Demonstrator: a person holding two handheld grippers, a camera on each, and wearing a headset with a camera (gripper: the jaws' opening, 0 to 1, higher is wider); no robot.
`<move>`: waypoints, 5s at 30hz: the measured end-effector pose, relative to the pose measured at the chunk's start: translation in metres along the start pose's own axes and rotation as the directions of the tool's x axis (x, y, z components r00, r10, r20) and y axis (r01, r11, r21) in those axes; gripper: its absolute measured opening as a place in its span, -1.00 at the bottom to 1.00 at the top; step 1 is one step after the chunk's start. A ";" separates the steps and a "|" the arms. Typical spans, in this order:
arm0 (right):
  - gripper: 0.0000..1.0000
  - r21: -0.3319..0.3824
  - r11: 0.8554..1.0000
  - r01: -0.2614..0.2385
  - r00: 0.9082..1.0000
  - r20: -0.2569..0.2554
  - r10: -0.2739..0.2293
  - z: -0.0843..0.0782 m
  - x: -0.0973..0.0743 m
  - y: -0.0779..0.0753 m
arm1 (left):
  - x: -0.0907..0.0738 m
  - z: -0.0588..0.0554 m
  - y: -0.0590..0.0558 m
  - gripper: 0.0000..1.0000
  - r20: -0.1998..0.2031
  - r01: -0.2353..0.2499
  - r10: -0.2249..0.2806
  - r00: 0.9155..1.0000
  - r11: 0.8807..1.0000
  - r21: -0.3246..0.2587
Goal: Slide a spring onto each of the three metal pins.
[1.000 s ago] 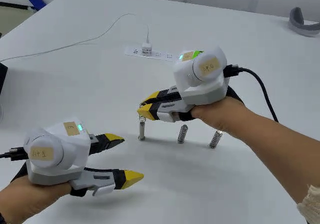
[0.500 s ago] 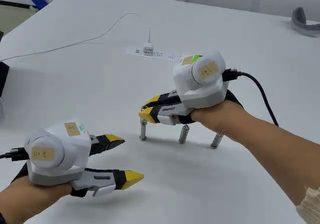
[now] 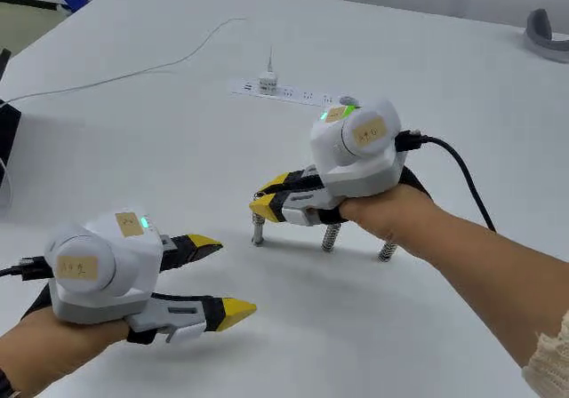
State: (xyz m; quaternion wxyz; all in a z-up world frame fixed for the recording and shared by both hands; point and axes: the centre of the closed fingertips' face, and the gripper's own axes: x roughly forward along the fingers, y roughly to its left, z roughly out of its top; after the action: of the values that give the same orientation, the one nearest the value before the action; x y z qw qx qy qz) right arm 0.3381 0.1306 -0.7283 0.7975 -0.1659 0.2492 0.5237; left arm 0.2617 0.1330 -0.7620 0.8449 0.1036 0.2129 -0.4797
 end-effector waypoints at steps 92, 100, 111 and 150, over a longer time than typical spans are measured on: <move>-0.58 0.096 0.990 0.100 0.994 -0.060 -0.095 -0.059 -0.021 0.017 | 0.007 -0.001 0.001 0.12 0.006 -0.006 0.006 1.000 1.000 -0.017; -0.57 0.102 0.988 0.113 0.992 -0.058 -0.108 -0.067 -0.032 0.018 | 0.007 0.000 -0.001 0.13 0.008 -0.003 0.003 1.000 1.000 -0.020; -0.56 0.116 0.984 0.135 0.990 -0.060 -0.128 -0.077 -0.045 0.015 | 0.008 0.001 -0.002 0.13 0.008 -0.001 0.001 1.000 1.000 -0.019; -0.49 0.211 0.943 0.256 0.967 -0.056 -0.250 -0.124 -0.117 -0.005 | 0.008 -0.004 -0.004 0.15 -0.005 -0.003 0.003 1.000 1.000 -0.023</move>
State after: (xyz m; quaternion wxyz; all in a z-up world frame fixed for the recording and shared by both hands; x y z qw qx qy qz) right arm 0.2764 -0.0243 -0.7635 0.8679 -0.1163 0.2926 0.3843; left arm 0.2603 0.1264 -0.7694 0.8462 0.0955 0.2204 -0.4756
